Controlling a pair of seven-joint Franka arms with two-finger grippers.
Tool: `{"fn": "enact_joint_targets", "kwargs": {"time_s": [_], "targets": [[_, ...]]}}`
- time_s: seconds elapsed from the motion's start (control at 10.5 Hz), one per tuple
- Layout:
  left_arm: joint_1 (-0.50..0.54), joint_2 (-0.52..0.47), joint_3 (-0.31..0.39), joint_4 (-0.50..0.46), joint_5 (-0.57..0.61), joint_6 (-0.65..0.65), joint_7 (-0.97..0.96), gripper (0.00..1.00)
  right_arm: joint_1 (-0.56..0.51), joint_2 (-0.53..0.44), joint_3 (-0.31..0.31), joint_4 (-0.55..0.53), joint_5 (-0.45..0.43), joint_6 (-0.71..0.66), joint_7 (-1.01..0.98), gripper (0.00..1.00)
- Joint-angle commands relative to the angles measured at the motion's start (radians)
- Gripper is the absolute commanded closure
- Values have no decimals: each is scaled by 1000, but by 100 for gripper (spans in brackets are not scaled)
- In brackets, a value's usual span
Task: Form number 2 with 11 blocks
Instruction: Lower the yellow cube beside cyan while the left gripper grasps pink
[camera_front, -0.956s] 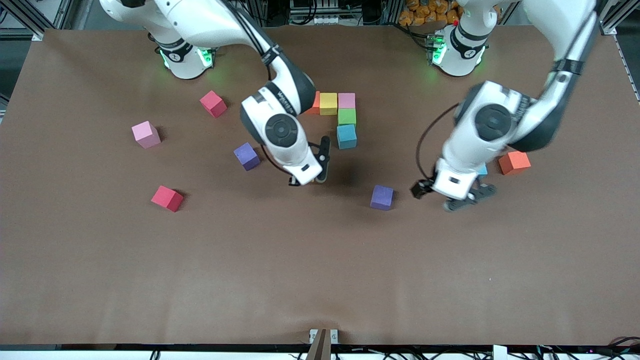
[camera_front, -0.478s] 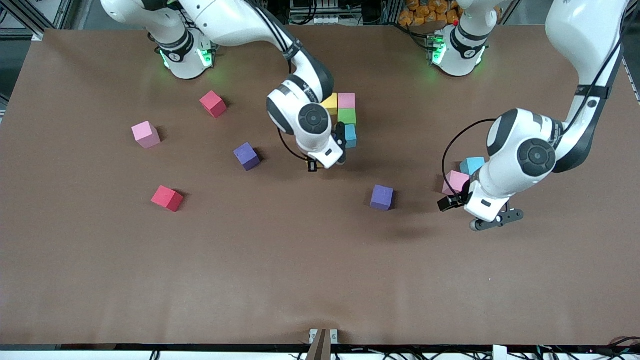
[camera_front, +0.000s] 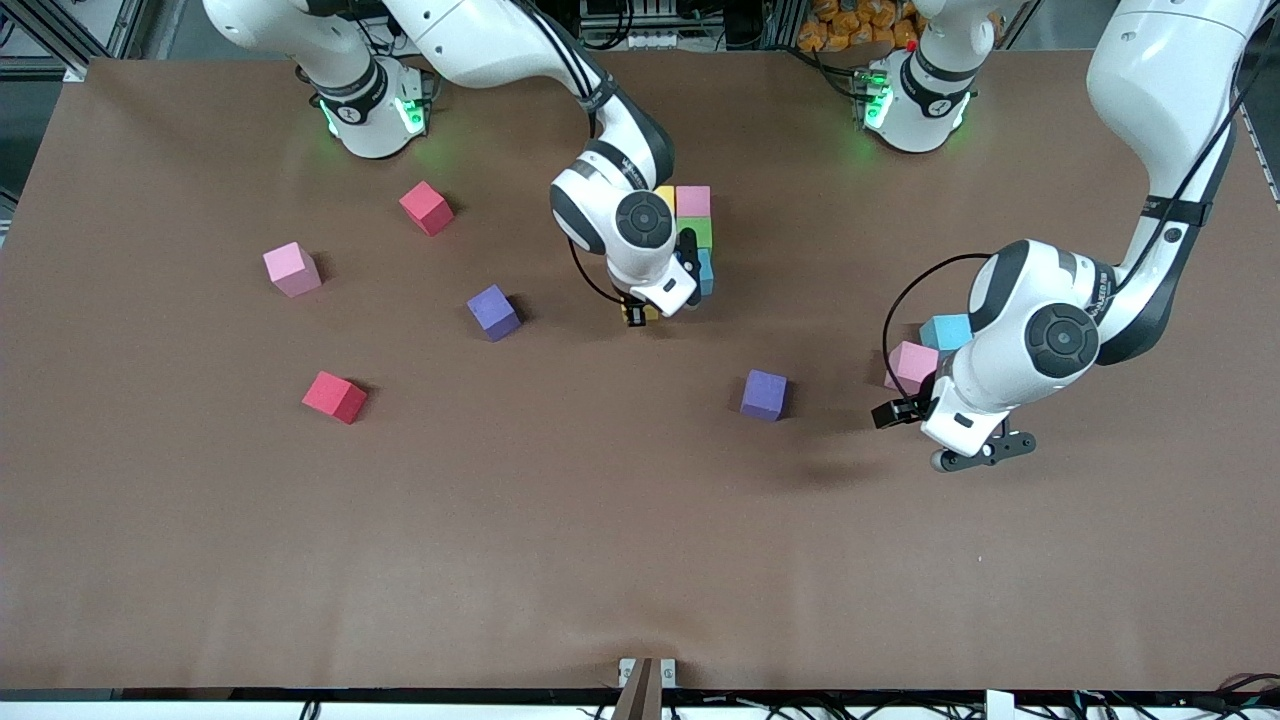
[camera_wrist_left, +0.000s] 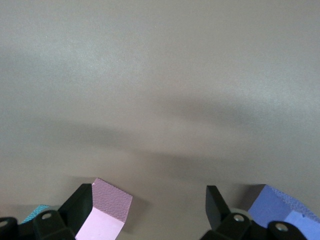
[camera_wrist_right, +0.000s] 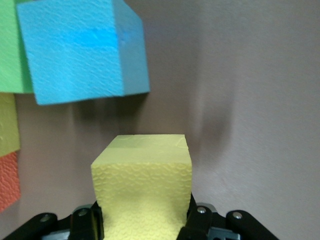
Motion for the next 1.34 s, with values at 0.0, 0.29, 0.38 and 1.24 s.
{"fn": "enact_joint_targets", "kwargs": {"time_s": [0.0, 0.29, 0.38, 1.24], "targets": [[-6, 5, 2, -5, 30, -20, 17, 0, 38, -36, -6, -50, -9, 8, 66, 100], [15, -21, 1, -83, 76, -20, 37, 0, 50, -83, -8, -107, -9, 17, 80, 100], [14, -33, 1, -98, 76, -21, 46, 0, 50, -85, -8, -107, -9, 17, 80, 100], [67, -90, -21, -192, 76, -23, 256, 0, 76, -68, -9, -107, -12, 102, 83, 100]]}}
